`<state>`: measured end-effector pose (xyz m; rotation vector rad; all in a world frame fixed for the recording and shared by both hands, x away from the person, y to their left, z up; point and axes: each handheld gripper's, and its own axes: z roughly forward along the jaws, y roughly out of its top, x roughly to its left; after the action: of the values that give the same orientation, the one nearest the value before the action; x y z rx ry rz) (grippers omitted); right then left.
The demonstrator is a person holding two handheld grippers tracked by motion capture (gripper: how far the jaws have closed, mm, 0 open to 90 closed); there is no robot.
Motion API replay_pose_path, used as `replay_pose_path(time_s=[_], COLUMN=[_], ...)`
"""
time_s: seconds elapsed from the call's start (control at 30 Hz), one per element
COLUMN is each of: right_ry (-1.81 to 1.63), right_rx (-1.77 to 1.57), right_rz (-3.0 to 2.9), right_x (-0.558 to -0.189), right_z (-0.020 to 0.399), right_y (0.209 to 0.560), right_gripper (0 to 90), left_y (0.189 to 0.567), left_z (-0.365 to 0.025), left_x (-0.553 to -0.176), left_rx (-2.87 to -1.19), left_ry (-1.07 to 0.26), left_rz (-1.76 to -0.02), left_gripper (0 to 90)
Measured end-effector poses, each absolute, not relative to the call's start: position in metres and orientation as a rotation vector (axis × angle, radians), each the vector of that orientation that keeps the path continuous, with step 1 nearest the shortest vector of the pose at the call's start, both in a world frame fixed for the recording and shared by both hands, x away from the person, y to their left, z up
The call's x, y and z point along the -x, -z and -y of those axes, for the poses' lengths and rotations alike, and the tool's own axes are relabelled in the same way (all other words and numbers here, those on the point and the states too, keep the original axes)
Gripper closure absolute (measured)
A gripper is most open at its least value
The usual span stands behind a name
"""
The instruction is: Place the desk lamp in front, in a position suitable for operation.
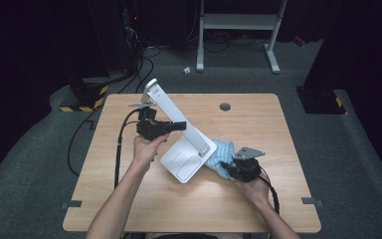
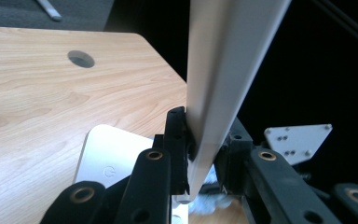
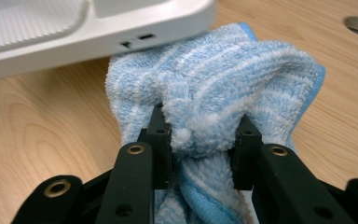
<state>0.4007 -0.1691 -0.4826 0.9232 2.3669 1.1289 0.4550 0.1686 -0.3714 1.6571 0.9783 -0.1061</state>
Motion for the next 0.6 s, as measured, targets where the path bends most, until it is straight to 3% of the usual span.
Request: replay_pose_path(time_s=[0.6], right_ry=[-1.066], right_rx=[-1.134], right_rz=[-2.245], right_x=[-0.408], right_z=[0.227], right_y=[0.474], right_gripper=[67.0], left_y=[0.376], left_z=[-0.18], left_x=[-0.462], left_rx=[-1.69], left_ry=[0.101], left_rz=[-1.062], left_gripper=[76.6])
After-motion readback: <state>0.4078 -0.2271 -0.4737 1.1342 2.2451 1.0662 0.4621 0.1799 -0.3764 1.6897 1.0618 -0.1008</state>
